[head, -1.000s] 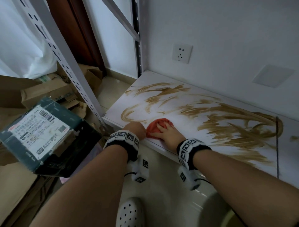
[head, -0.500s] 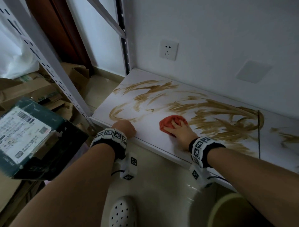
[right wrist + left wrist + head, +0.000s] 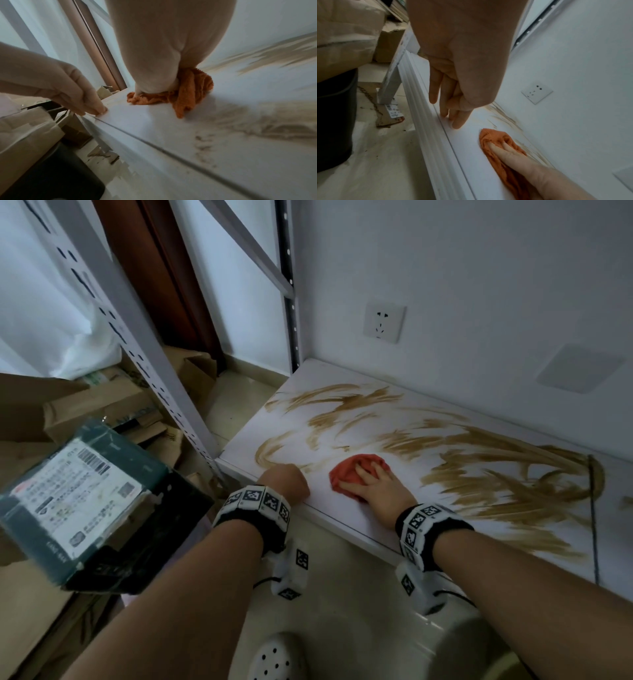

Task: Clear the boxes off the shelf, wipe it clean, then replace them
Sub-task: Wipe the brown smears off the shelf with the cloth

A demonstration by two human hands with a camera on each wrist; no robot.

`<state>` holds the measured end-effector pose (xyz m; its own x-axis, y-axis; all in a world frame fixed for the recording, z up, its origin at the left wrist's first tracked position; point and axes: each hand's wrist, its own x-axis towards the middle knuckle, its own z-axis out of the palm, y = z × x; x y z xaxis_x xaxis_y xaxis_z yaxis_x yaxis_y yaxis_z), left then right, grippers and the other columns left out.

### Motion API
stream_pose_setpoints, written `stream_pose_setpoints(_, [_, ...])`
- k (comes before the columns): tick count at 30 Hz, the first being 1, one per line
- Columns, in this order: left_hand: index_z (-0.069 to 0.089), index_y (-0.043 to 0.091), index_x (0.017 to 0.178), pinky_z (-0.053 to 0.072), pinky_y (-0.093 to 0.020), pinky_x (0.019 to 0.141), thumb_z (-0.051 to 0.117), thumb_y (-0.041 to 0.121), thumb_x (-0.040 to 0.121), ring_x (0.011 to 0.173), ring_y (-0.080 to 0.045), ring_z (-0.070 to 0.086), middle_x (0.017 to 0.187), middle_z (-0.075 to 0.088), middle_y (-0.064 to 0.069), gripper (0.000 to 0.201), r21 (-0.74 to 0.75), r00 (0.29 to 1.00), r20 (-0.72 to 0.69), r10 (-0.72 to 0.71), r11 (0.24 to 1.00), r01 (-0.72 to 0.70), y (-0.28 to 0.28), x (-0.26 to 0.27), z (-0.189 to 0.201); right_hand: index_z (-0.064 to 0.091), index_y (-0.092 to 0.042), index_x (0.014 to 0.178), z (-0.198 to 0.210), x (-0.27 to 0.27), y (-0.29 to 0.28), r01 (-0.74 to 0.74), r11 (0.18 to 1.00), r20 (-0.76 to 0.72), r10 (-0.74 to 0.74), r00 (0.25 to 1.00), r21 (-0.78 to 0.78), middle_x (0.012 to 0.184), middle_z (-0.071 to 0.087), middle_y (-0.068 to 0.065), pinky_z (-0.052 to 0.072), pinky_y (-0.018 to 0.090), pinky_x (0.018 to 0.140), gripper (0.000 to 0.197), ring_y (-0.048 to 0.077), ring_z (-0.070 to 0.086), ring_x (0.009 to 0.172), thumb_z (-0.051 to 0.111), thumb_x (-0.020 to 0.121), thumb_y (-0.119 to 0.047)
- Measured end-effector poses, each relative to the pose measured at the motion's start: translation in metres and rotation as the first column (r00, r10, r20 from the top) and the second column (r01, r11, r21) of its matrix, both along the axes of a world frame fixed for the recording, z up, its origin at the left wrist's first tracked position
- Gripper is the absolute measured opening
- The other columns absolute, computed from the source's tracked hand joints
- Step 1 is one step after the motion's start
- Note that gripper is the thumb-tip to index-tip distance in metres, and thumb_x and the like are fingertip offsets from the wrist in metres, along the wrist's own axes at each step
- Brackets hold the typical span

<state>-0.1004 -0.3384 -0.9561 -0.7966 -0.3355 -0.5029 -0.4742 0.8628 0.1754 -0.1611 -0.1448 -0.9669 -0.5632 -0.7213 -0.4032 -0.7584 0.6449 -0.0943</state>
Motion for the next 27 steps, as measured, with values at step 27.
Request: stream_pose_setpoints(27, [0.048,0.011,0.126,0.040,-0.042,0.106,0.039,0.048,0.094,0.125,-0.029,0.045,0.137,0.046,-0.008,0.050,-0.060,0.955,-0.268,-0.127,0.992,0.115,0.052,-0.007,-0.024,0.030,-0.014,0.139,0.030,0.025,0.044,-0.001,0.984,-0.115,-0.020,0.993,-0.177,0.150,0.018,0.004,0.030,0.032,0.109,0.062,0.024,0.025,0.136,0.048,0.081,0.001])
